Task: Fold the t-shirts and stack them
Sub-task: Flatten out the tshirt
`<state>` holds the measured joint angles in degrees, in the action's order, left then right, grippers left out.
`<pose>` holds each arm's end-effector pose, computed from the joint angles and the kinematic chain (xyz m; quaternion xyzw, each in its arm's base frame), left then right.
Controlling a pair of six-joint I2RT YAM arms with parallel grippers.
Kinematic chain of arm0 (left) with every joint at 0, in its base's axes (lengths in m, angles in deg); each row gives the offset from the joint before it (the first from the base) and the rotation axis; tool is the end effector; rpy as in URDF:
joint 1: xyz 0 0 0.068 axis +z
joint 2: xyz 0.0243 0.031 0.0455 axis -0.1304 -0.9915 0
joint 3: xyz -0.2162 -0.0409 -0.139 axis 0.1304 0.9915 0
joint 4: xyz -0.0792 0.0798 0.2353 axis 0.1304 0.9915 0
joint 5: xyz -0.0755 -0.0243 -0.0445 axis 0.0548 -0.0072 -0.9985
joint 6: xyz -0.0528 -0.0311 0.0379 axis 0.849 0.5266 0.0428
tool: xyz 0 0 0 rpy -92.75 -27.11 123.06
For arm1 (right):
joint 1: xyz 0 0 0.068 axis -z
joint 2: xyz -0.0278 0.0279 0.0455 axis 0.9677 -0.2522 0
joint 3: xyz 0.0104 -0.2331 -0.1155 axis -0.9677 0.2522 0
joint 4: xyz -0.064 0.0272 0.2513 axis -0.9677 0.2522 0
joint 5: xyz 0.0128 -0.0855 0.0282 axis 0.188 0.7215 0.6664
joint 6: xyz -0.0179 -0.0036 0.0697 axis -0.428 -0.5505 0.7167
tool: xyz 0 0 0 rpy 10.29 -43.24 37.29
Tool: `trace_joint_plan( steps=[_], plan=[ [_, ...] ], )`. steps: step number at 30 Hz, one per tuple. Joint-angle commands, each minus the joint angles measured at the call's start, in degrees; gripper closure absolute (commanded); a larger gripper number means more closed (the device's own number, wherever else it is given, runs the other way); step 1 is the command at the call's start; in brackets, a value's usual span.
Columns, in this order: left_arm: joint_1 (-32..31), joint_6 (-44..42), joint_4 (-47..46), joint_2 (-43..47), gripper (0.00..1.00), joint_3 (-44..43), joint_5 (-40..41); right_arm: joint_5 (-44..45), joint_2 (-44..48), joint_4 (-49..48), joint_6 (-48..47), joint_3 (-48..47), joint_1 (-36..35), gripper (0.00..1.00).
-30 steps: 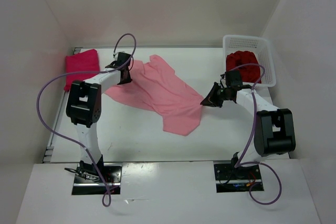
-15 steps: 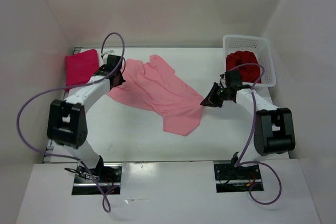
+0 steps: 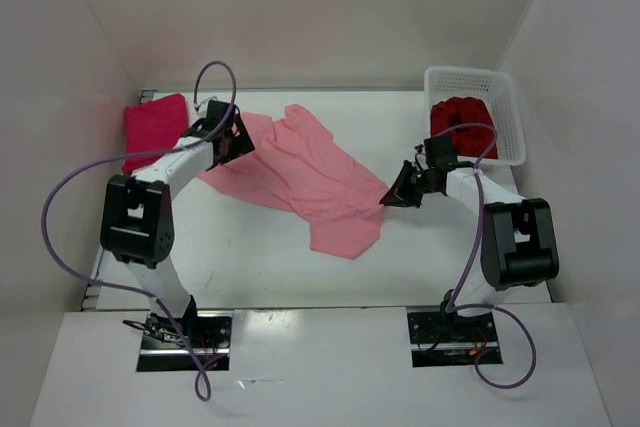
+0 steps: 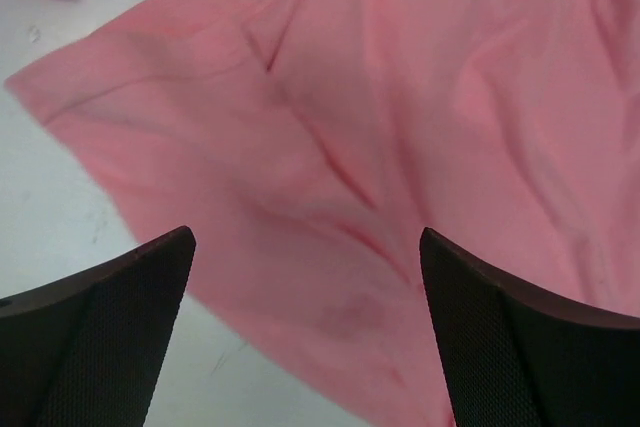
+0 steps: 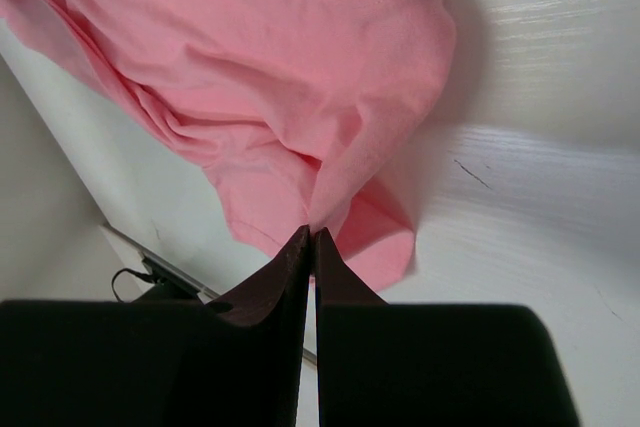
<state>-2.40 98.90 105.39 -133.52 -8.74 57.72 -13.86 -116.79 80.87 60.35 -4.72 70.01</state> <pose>0.3935 -0.0495 0.2041 -0.2804 0.8765 -0.0106 0.3911 0.3030 0.0583 0.1506 0.1568 0.9248 0.3140 0.1468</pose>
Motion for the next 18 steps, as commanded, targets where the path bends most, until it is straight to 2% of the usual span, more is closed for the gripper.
trace_joint_plan(
  steps=[1, 3, 4, 5, 8, 18],
  plan=[
    [0.05, 0.81, -1.21, -5.03, 0.0, -6.89, -2.11, -0.83, 0.55, -1.52, -1.0, -0.28, -0.5, 0.93],
    [0.05, 0.81, -1.21, -7.67, 0.03, -7.6, -2.11, -0.83, 0.55, -1.52, -1.0, -0.28, -0.5, 0.93],
    [0.05, 0.81, -0.68, -8.46, 0.29, -8.9, -1.5, -0.31, 0.55, -1.52, -1.0, -0.28, -0.5, 0.93],
    [0.05, 0.81, -0.68, -9.86, 0.41, -9.44, -0.89, -0.3, 0.55, -1.52, -1.0, -0.28, -0.5, 0.93],
    [0.05, -0.51, 0.99, -11.63, 0.55, -10.67, -0.27, -0.3, 0.55, -1.52, -1.0, -0.81, -0.5, 0.93],
    [0.05, -2.09, 1.08, -12.78, 0.55, -10.68, 0.79, -0.83, -0.68, -2.57, -1.0, -1.34, -0.5, 0.93]
  ],
)
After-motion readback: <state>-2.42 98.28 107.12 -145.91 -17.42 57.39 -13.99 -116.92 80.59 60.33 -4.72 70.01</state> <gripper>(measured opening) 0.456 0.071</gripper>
